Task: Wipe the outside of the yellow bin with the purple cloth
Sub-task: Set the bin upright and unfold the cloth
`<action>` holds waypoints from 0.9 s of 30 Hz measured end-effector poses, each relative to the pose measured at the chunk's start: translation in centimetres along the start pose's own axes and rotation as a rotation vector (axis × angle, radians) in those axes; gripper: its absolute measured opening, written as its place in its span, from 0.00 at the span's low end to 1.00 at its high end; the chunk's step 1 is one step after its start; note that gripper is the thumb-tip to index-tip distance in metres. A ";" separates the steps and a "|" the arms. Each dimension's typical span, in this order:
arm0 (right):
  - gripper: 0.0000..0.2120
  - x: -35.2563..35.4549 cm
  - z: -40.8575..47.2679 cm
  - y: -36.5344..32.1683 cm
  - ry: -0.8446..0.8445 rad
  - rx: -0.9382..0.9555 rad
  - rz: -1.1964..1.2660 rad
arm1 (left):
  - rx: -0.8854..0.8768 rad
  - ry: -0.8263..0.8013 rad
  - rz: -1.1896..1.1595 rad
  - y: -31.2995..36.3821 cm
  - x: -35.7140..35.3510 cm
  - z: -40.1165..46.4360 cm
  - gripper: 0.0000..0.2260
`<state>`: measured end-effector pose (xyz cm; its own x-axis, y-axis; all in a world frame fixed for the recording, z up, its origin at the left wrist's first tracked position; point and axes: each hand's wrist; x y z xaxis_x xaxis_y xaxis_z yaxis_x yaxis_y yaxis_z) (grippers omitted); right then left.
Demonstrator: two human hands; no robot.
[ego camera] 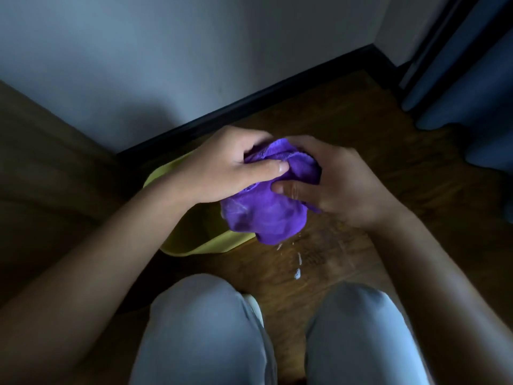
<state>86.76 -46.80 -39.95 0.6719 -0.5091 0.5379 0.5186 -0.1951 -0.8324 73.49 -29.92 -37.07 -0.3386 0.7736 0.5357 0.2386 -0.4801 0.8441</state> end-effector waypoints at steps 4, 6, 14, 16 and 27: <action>0.14 2.5 0.9 -3.0 0.121 -0.027 0.053 | 0.162 0.011 -0.231 2.1 2.6 0.0 0.22; 0.12 4.3 1.0 -4.9 0.110 -0.070 0.119 | 0.230 -0.003 -0.421 3.0 3.5 -1.0 0.30; 0.09 12.6 -2.0 -14.3 0.239 -0.445 0.783 | 0.318 0.038 -0.428 10.8 5.5 -5.7 0.27; 0.11 14.8 -3.2 -17.3 0.325 -0.572 0.940 | 0.320 0.097 -0.458 14.6 6.0 -6.1 0.14; 0.24 28.9 -11.3 -30.8 0.178 -0.684 0.786 | 0.043 0.060 -0.211 39.9 13.8 -8.9 0.03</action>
<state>84.25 -64.97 -0.23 0.5736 -0.8021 -0.1665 -0.4746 -0.1598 -0.8656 70.28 -42.07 4.25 -0.4389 0.8283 0.3483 0.1947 -0.2908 0.9368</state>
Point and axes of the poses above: each hand's wrist, its own z-axis towards the middle knuckle, its own x-axis out of the back of the hand, y = z × x, and after that the axes turned 12 degrees about y, right-handed
